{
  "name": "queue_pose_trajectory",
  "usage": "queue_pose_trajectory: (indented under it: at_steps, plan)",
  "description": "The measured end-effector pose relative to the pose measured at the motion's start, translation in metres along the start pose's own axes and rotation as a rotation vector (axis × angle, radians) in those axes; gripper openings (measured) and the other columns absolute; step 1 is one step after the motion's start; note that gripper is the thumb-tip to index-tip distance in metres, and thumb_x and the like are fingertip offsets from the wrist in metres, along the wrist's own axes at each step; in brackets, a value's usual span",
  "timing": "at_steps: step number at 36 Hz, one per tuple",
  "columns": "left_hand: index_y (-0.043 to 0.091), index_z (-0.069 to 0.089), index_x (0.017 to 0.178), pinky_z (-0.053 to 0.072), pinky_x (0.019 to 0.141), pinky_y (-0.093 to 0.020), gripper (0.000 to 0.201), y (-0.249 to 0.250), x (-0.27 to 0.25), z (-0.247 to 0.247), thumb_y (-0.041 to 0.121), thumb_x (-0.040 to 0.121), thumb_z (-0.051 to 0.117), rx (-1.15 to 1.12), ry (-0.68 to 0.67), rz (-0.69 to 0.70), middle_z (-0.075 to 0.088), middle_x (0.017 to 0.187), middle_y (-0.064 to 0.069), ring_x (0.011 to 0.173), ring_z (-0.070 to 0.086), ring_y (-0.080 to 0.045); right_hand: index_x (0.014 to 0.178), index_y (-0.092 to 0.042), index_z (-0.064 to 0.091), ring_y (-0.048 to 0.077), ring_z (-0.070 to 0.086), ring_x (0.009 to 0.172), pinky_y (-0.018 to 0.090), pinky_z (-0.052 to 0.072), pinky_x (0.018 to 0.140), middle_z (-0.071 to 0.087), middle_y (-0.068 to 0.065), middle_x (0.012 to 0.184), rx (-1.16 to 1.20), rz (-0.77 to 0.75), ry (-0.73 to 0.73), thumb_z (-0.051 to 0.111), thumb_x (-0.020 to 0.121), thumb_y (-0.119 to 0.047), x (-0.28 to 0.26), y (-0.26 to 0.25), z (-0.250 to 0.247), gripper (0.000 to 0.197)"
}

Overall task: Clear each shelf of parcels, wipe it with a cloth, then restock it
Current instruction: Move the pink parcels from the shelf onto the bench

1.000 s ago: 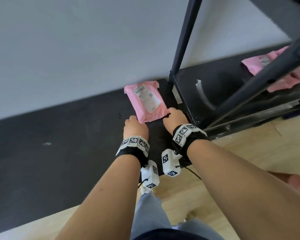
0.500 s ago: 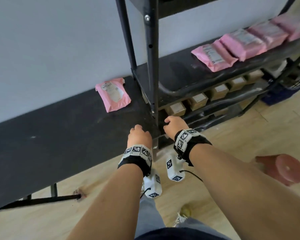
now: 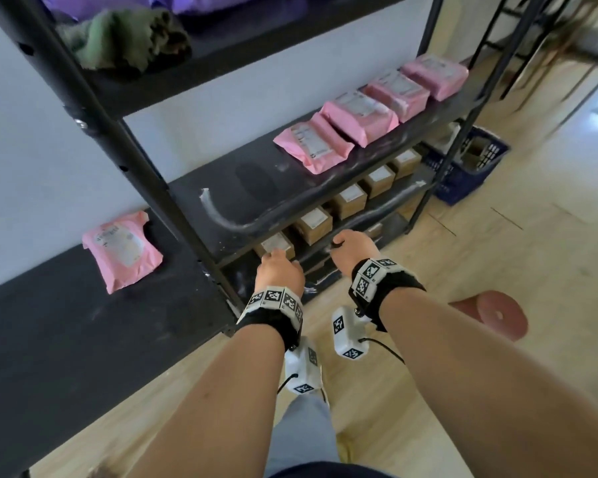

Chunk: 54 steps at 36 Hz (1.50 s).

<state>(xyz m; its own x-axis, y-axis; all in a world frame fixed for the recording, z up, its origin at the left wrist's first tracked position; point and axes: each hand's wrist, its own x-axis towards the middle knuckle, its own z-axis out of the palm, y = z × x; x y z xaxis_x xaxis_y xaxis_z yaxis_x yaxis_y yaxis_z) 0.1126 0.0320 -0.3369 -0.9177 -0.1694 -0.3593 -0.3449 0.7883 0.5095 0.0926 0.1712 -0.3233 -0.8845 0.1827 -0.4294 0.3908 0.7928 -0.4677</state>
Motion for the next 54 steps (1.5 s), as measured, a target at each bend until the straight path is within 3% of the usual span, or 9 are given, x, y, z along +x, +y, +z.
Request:
queue_pose_trajectory:
  at_steps: [12, 17, 24, 27, 33, 36, 40, 45, 54]
  plan:
    - [0.010, 0.050, 0.130, 0.042, 0.096, -0.037, 0.037, 0.101, 0.126, 0.006, 0.022, 0.094, 0.046, -0.082, 0.013, 0.057, 0.051, 0.131, -0.012, 0.118, 0.051, -0.029, 0.121, -0.005, 0.061, 0.030, 0.060, 0.109, 0.036, 0.049, 0.091, 0.063, 0.014, 0.120, -0.038, 0.031, 0.086, 0.045, 0.097, -0.013, 0.112, -0.007, -0.087, 0.029]
    - [0.009, 0.050, 0.129, 0.042, 0.093, -0.035, 0.037, 0.124, 0.167, 0.004, 0.019, 0.094, 0.045, -0.078, 0.017, 0.025, 0.051, 0.132, -0.012, 0.117, 0.052, -0.029, 0.131, -0.012, 0.055, 0.029, 0.057, 0.115, 0.034, 0.046, 0.093, 0.059, 0.012, 0.128, -0.036, 0.016, 0.058, 0.049, 0.094, -0.014, 0.152, -0.017, -0.102, 0.038]
    - [0.003, 0.058, 0.117, 0.048, 0.089, -0.039, 0.030, 0.148, 0.216, 0.002, 0.017, 0.093, 0.044, -0.057, 0.060, -0.077, 0.062, 0.115, -0.018, 0.106, 0.059, -0.034, 0.139, -0.010, 0.044, 0.029, 0.059, 0.105, 0.030, 0.048, 0.079, 0.051, 0.012, 0.129, -0.127, -0.113, 0.029, 0.050, 0.092, -0.010, 0.212, -0.038, -0.118, 0.048]
    - [0.001, 0.058, 0.117, 0.048, 0.091, -0.040, 0.031, 0.154, 0.228, 0.003, 0.016, 0.095, 0.045, -0.056, 0.071, -0.139, 0.062, 0.115, -0.019, 0.107, 0.058, -0.036, 0.124, -0.005, 0.052, 0.028, 0.056, 0.099, 0.031, 0.046, 0.085, 0.054, 0.014, 0.118, -0.196, -0.207, -0.009, 0.050, 0.091, -0.006, 0.235, -0.049, -0.126, 0.033]
    - [0.006, 0.058, 0.124, 0.047, 0.088, -0.034, 0.032, 0.172, 0.239, 0.008, 0.011, 0.096, 0.043, -0.259, 0.076, -0.331, 0.061, 0.120, -0.013, 0.111, 0.059, -0.029, 0.111, -0.010, 0.055, 0.025, 0.057, 0.090, 0.041, 0.051, 0.089, 0.057, 0.007, 0.097, -0.256, -0.303, -0.033, 0.055, 0.088, -0.014, 0.274, -0.058, -0.127, 0.023]
    - [0.008, 0.066, 0.103, 0.052, 0.077, -0.033, 0.022, 0.174, 0.247, 0.013, 0.022, 0.089, 0.056, -0.139, 0.065, -0.368, 0.069, 0.101, -0.009, 0.091, 0.065, -0.028, 0.111, -0.009, 0.056, 0.028, 0.060, 0.092, 0.042, 0.053, 0.086, 0.060, 0.009, 0.101, -0.248, -0.300, -0.074, 0.057, 0.091, -0.023, 0.292, -0.056, -0.124, 0.024]
    - [0.008, 0.066, 0.093, 0.047, 0.065, -0.029, 0.018, 0.181, 0.249, 0.017, 0.023, 0.091, 0.057, -0.215, 0.081, -0.415, 0.066, 0.088, -0.003, 0.074, 0.061, -0.021, 0.093, -0.010, 0.054, 0.025, 0.061, 0.077, 0.033, 0.051, 0.067, 0.066, 0.008, 0.093, -0.248, -0.317, -0.131, 0.055, 0.095, -0.024, 0.307, -0.054, -0.122, 0.014]
    - [0.011, 0.071, 0.095, 0.053, 0.074, -0.032, 0.019, 0.185, 0.244, 0.020, 0.020, 0.092, 0.054, -0.251, 0.143, -0.427, 0.071, 0.092, -0.006, 0.081, 0.065, -0.022, 0.108, -0.002, 0.056, 0.030, 0.063, 0.091, 0.032, 0.046, 0.069, 0.065, 0.013, 0.101, -0.202, -0.333, -0.143, 0.050, 0.097, -0.013, 0.311, -0.055, -0.126, 0.017]
    - [0.014, 0.061, 0.089, 0.042, 0.066, -0.029, 0.008, 0.167, 0.202, 0.016, 0.017, 0.091, 0.053, -0.253, 0.293, -0.468, 0.061, 0.083, 0.001, 0.076, 0.055, -0.019, 0.081, -0.008, 0.058, 0.025, 0.057, 0.071, 0.030, 0.043, 0.066, 0.055, 0.005, 0.073, -0.201, -0.344, -0.211, 0.051, 0.091, -0.012, 0.281, -0.058, -0.127, 0.013]
